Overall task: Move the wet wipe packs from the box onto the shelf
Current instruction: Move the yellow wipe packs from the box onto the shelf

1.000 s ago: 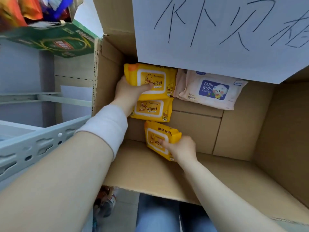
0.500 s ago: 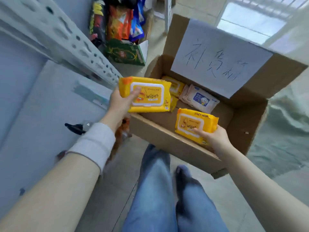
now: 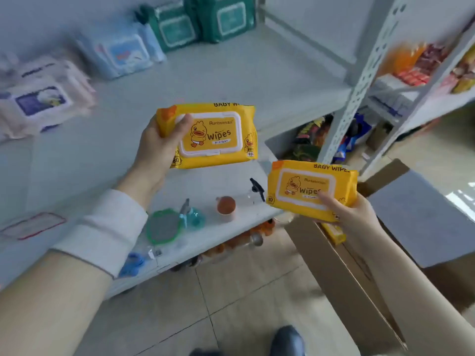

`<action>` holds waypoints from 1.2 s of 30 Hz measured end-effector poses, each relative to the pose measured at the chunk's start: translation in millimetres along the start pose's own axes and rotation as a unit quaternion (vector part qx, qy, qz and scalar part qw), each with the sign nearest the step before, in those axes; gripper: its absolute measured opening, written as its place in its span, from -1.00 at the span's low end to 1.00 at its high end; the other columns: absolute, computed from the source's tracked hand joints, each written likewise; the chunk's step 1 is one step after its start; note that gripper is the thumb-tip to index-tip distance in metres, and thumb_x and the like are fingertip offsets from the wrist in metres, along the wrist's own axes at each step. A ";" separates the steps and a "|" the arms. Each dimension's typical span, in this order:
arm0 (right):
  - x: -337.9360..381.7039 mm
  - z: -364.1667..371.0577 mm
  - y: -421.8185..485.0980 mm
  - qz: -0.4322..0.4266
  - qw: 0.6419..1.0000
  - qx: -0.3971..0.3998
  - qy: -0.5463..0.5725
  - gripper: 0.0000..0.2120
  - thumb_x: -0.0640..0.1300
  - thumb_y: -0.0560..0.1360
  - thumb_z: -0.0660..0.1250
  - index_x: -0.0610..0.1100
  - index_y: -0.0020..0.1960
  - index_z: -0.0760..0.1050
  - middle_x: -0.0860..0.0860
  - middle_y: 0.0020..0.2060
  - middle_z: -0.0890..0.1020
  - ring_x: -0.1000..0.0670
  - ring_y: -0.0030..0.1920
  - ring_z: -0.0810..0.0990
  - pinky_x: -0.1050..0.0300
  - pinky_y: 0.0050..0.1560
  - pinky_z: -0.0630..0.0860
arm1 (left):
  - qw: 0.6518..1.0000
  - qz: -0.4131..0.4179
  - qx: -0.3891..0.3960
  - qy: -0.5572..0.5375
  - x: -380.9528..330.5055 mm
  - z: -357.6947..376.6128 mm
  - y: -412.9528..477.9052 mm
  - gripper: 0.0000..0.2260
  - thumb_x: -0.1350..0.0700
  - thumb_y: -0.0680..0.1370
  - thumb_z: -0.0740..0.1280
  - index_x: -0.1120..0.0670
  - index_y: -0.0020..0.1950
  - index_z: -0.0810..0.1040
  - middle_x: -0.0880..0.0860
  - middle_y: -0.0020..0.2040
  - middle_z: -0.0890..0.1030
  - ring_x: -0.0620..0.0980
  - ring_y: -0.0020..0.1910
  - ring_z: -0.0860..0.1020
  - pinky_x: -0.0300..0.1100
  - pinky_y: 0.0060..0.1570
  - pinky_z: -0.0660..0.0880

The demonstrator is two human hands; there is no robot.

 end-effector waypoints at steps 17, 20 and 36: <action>72.7 536.3 -66.4 -0.095 0.946 0.308 -0.029 -0.68 -0.01 0.25 0.41 -0.09 -0.02 0.55 0.02 -0.17 0.73 0.02 -0.18 0.71 0.16 -0.33 0.62 | 0.968 -0.024 -0.232 0.087 21.6 -570.0 -59.4 -0.94 -0.02 0.52 0.32 -0.13 -0.03 0.51 -0.10 -0.01 0.63 -0.03 0.01 0.61 -0.04 0.06 0.51; 69.0 612.5 -65.1 -0.109 0.929 0.352 -0.042 -0.81 -0.10 0.36 0.39 0.00 -0.02 0.55 0.07 -0.16 0.72 0.05 -0.17 0.71 0.14 -0.33 0.63 | 0.963 -0.047 -0.259 0.052 44.6 -618.6 -51.7 -0.93 -0.03 0.53 0.30 -0.10 -0.01 0.51 -0.10 -0.05 0.64 -0.16 -0.12 0.64 -0.16 -0.14 0.53; 52.0 846.6 -41.8 -0.219 0.930 0.094 -0.279 -0.49 -0.07 0.50 0.33 -0.17 0.36 0.24 -0.12 0.26 0.47 -0.14 0.25 0.46 -0.09 0.22 0.46 | 0.967 -0.105 -0.211 0.100 123.9 -770.7 74.0 -0.80 -0.06 0.55 0.26 0.02 0.09 0.48 0.01 0.05 0.61 0.00 0.00 0.60 -0.11 0.01 0.49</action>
Point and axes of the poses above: each hand's wrist, its own y-axis towards the middle knuckle, its own z-axis out of the palm, x = y × z, the point moved 1 cm from there along y, towards the middle knuckle
